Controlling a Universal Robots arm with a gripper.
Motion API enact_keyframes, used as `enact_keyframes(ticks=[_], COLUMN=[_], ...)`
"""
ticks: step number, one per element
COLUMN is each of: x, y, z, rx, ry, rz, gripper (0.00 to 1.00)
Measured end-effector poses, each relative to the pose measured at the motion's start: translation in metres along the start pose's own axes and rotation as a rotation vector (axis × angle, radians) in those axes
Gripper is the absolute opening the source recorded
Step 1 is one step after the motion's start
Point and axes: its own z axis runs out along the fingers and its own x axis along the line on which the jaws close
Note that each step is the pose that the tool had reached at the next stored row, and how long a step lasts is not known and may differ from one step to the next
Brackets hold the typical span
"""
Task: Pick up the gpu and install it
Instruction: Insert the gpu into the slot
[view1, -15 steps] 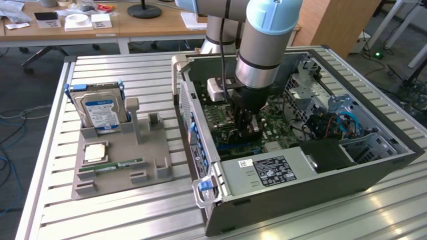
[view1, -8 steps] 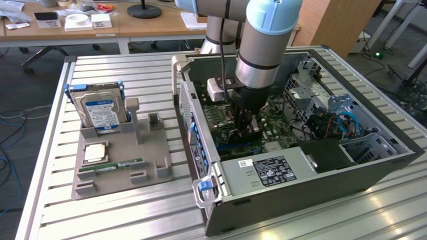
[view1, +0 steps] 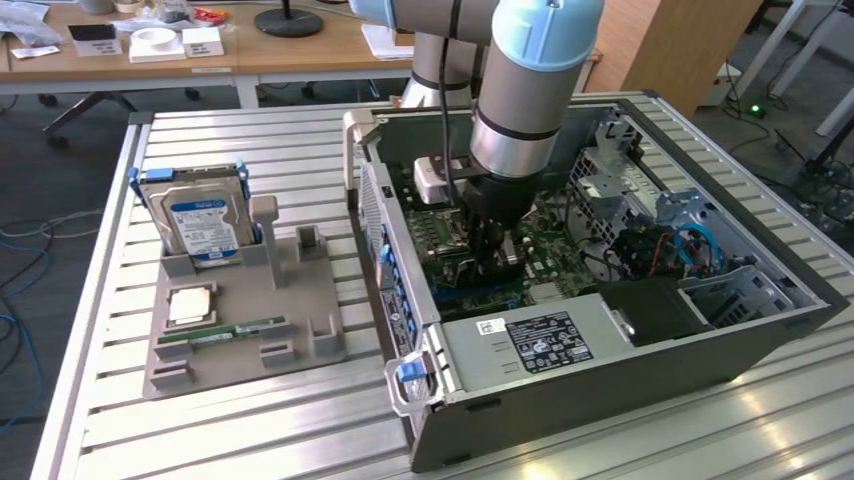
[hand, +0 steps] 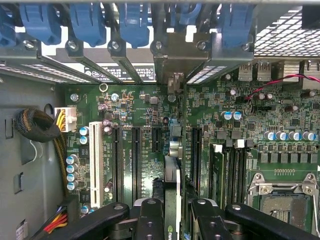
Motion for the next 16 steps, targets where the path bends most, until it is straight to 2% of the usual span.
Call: enact_keyframes(ticks=[9,10,12,15,16], x=[0.0000,-0.0001,-0.0001,0.0000,0.0000], y=[0.0000,0.0004,0.0003,0.0000,0.0000], z=[0.0000,0.0000,0.0002,0.0001,0.0000], rx=[0.0000,-0.0018,0.0003,0.0001,0.0000], ry=[0.0000,-0.0007,-0.0005,-0.0001,0.0000], rz=[0.000,0.000,0.001,0.000,0.000], gripper=[0.26,0.26,0.27,0.45,0.45])
